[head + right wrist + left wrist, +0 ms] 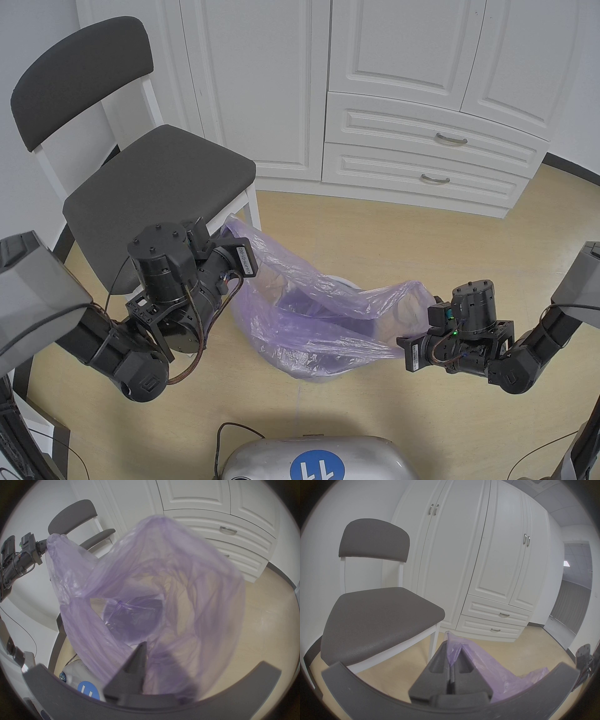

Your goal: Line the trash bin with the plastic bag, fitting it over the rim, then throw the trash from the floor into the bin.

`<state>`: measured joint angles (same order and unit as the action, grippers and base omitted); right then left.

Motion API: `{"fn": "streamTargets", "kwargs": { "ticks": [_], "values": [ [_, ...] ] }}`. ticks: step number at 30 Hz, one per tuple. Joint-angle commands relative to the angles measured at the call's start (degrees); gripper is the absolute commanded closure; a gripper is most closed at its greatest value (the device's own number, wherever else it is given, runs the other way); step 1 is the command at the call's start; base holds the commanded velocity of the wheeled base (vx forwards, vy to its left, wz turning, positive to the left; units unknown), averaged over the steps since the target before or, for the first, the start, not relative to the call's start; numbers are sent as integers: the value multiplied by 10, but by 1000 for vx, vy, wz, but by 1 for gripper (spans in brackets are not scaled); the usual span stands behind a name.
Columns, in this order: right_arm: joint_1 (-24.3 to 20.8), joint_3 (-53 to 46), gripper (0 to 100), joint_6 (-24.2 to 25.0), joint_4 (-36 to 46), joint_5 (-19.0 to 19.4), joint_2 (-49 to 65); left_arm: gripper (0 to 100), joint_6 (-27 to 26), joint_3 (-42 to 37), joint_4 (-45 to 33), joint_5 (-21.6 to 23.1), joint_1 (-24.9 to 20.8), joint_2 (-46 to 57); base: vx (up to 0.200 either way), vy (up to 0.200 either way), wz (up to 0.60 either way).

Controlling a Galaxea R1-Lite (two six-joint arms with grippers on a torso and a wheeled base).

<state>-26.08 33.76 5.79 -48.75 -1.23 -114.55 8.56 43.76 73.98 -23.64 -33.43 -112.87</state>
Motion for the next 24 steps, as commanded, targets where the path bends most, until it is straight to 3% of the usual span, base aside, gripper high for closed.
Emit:
{"fn": "streamTargets", "kwargs": {
  "ticks": [1, 6, 24],
  "values": [
    [1, 1, 0, 0, 0, 2, -16, 100, 1, 4, 3, -1, -1, -21, 0, 0, 0],
    [2, -1, 0, 1, 1, 24, -15, 100, 1, 4, 3, -1, -1, -19, 0, 0, 0],
    [42, 7, 0, -5, 46, 23, 4, 100, 1, 4, 0, -2, 5, -19, 0, 0, 0]
  ]
}}
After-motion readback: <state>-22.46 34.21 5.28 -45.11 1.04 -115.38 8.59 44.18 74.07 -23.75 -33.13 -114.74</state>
